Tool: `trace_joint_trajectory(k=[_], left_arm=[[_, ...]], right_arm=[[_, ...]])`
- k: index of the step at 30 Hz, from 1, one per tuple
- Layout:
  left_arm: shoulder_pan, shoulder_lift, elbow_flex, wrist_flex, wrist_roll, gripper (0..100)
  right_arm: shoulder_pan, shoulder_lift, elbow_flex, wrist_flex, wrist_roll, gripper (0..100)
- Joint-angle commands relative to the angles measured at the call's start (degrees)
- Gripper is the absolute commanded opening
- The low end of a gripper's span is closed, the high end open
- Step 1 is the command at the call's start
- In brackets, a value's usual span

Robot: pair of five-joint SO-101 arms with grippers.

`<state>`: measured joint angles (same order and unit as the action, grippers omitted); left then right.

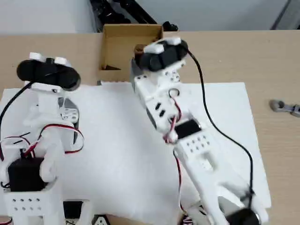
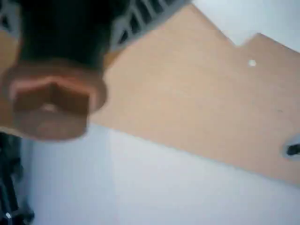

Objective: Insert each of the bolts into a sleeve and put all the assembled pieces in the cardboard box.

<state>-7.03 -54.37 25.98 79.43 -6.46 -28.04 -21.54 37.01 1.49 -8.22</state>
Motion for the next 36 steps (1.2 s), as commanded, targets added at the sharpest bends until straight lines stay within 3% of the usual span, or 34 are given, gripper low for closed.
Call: trace_joint_trajectory(k=[1, 13, 22, 36], left_arm=[[-2.20, -0.53, 0.75, 0.18, -0.35, 1], [-2.46, -0.53, 1.98, 0.26, -0.26, 1], [-2.29, -0.53, 2.07, 0.26, -0.18, 1], [-2.37, -0.53, 5.76, 0.26, -0.18, 1]], right_arm=[[1.19, 7.08, -10.29, -2.24, 0.00, 0.3], [4.44, 43.91, -38.07, -2.42, 0.18, 0.4], [4.53, 62.29, -57.05, -2.42, 0.35, 0.4], [5.58, 68.62, -61.27, -1.89, 0.44, 1.9]])
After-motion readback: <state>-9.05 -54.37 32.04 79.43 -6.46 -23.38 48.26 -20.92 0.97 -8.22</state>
